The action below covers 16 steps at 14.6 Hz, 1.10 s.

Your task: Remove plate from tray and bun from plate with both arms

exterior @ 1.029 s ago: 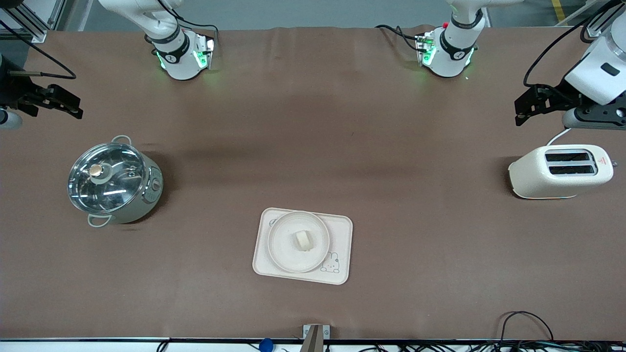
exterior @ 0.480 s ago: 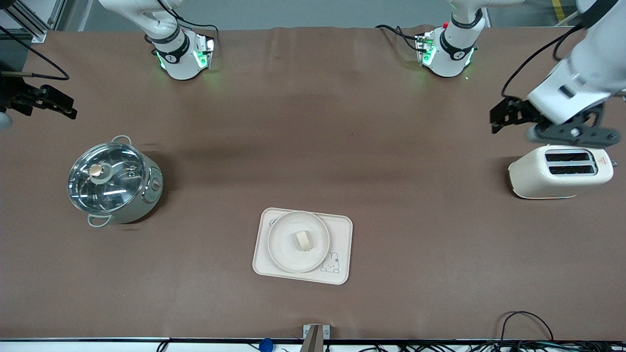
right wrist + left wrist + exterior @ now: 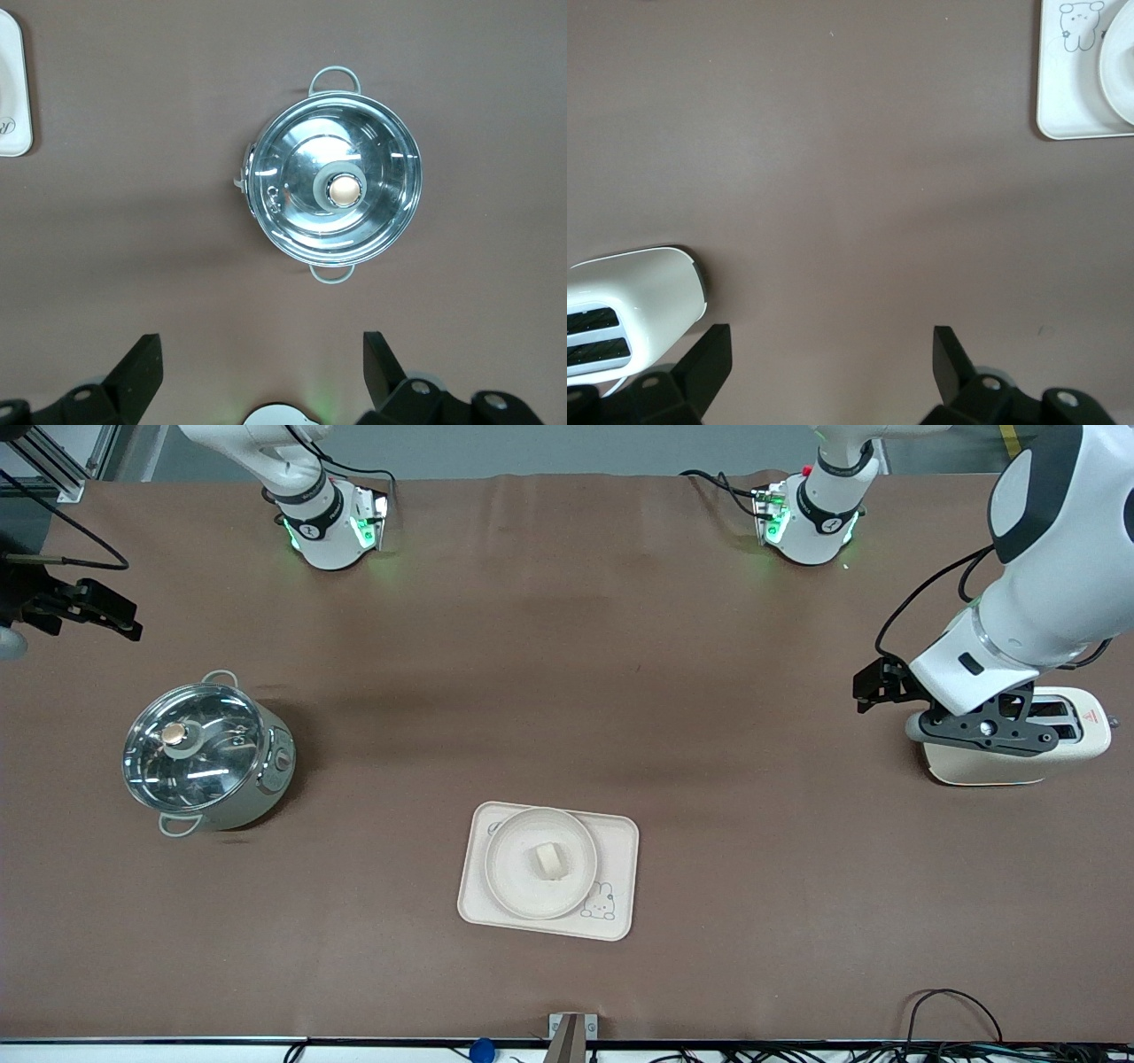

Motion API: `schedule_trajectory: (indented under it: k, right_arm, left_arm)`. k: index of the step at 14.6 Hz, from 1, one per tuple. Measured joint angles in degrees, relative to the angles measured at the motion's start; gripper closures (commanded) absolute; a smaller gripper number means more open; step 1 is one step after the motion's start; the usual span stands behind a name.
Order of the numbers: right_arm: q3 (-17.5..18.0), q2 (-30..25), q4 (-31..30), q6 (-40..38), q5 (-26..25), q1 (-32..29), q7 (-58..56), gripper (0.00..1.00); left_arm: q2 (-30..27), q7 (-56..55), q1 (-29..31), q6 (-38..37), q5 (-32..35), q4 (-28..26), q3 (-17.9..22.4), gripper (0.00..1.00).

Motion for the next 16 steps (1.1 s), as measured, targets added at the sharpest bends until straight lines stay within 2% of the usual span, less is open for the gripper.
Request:
schedule_trajectory:
  k: [4, 8, 12, 16]
  right_arm:
    - [0.3, 0.0, 0.0, 0.1, 0.3, 0.3, 0.0, 0.00]
    - [0.5, 1.3, -0.5, 2.5, 3.1, 1.7, 0.1, 0.00]
    - [0.6, 8.3, -1.2, 7.9, 8.5, 5.3, 3.1, 0.00]
    - [0.8, 17.3, -1.3, 17.4, 15.3, 8.7, 7.7, 0.00]
  left_arm:
    - [0.2, 0.0, 0.7, 0.0, 0.0, 0.0, 0.2, 0.00]
    - [0.8, 0.0, 0.9, 0.1, 0.0, 0.0, 0.4, 0.00]
    - [1.7, 0.0, 1.4, 0.1, 0.0, 0.1, 0.8, 0.00]
    - [2.5, 0.0, 3.3, 0.2, 0.0, 0.3, 1.0, 0.00]
